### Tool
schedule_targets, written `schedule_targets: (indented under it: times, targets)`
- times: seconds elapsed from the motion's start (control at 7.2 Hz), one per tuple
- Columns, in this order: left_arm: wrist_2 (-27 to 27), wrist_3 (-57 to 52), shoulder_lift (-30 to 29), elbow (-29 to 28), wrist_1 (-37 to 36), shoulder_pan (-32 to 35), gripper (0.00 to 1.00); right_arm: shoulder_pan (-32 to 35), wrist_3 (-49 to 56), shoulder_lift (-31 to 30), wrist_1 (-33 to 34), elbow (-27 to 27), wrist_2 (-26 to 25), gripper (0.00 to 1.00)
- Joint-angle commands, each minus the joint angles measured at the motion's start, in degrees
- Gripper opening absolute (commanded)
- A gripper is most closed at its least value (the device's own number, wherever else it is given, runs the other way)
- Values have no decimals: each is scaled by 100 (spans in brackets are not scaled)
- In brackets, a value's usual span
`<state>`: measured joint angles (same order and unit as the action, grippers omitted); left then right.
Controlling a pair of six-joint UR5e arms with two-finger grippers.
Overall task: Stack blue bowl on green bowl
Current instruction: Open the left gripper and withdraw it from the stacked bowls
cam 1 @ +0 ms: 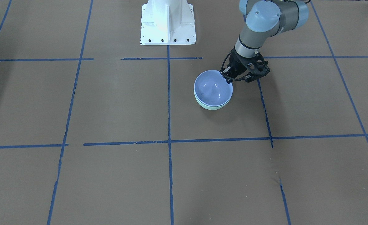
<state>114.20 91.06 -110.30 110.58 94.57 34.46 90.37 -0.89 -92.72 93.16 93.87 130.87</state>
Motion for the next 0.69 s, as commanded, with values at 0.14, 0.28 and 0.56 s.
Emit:
schedule_targets:
  times: [0.14, 0.28, 0.56]
  targets:
    - [41, -132, 157, 726, 0, 357, 100, -2, 1, 0, 0, 0, 0, 100]
    - [41, -829, 289, 781, -17, 751, 100, -2, -8, 0, 0, 0, 0, 100]
    - [870, -2784, 1164, 834, -9, 1733, 100, -2, -8, 0, 0, 0, 0, 100]
